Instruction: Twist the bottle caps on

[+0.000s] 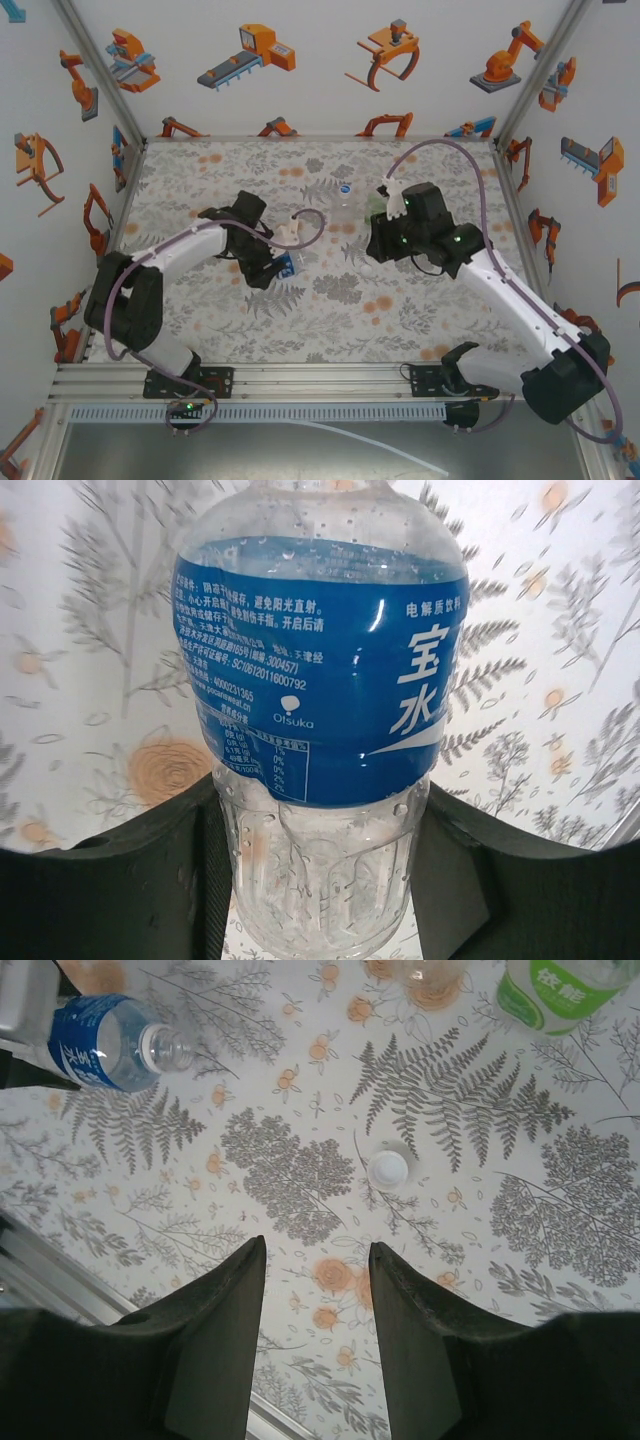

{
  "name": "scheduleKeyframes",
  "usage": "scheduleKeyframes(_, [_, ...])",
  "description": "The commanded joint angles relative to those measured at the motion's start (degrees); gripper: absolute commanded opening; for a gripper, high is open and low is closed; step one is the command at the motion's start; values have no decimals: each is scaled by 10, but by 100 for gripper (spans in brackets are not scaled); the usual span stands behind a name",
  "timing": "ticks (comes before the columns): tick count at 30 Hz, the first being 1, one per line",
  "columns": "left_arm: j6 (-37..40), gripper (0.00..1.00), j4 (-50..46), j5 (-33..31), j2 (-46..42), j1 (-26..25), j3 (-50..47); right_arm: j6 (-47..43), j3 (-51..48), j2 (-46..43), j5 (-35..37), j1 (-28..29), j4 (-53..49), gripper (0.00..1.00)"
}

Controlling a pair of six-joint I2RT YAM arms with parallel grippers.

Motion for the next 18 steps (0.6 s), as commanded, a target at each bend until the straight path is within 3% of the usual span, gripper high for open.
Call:
scheduleKeyframes(1, [-45, 39, 35, 87, -57, 3, -2, 37, -22, -33, -54, 8, 69, 45])
scheduleKeyframes(8, [-155, 35, 154, 224, -164, 6, -22, 89, -68, -90, -143, 35, 243, 48])
scheduleKeyframes(15, [-271, 33, 278, 365, -225, 6, -21, 170, -97, -98, -160, 81, 512, 68])
scheduleKeyframes(18, [-331, 32, 342, 411, -244, 6, -22, 193, -75, -72, -175, 100, 594, 71])
